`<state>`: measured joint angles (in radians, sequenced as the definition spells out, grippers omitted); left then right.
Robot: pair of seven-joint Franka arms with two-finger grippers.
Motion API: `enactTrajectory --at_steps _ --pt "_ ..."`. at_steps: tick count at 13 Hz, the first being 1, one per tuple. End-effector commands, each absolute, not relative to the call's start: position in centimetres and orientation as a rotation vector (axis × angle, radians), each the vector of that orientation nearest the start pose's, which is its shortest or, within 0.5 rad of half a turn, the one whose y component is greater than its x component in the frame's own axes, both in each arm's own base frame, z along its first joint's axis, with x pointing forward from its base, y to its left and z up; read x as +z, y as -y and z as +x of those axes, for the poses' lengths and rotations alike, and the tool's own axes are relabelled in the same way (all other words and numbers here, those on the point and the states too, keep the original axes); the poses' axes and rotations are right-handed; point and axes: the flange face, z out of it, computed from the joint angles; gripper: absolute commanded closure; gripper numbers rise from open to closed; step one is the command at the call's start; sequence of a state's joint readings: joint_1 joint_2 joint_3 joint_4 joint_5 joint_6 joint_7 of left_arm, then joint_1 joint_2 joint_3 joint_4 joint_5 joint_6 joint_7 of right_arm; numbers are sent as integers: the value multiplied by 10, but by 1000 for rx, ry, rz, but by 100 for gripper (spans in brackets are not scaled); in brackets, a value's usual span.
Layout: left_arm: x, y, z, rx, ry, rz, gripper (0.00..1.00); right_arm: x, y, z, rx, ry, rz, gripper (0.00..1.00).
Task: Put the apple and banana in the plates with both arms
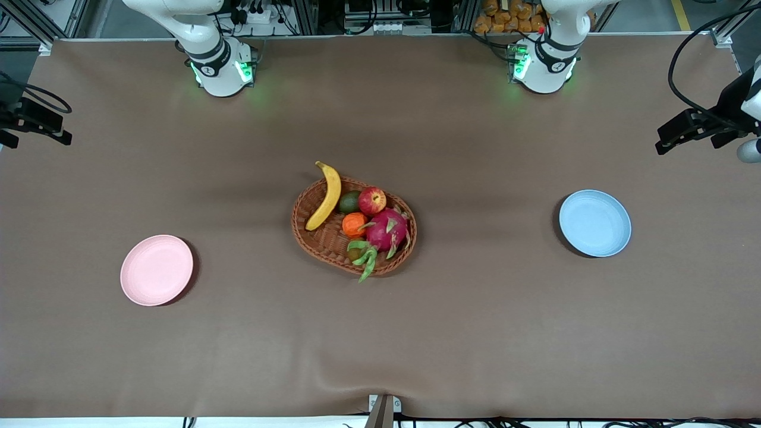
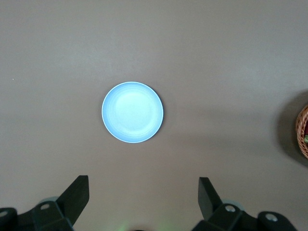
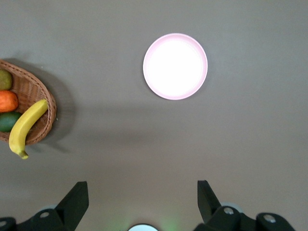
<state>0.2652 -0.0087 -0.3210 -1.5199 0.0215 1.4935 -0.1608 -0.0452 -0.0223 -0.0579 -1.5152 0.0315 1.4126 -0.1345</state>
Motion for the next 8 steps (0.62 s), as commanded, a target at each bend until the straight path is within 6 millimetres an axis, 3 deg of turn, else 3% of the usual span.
enactTrajectory --at_steps 1,4,8 --pt "648 33 545 39 167 -3125 0 658 56 527 136 29 -3097 0" --pt "641 28 550 57 176 -3127 0 658 56 527 131 31 -3097 0" --pt "648 27 560 28 171 -3139 0 658 56 528 129 33 -3098 0"
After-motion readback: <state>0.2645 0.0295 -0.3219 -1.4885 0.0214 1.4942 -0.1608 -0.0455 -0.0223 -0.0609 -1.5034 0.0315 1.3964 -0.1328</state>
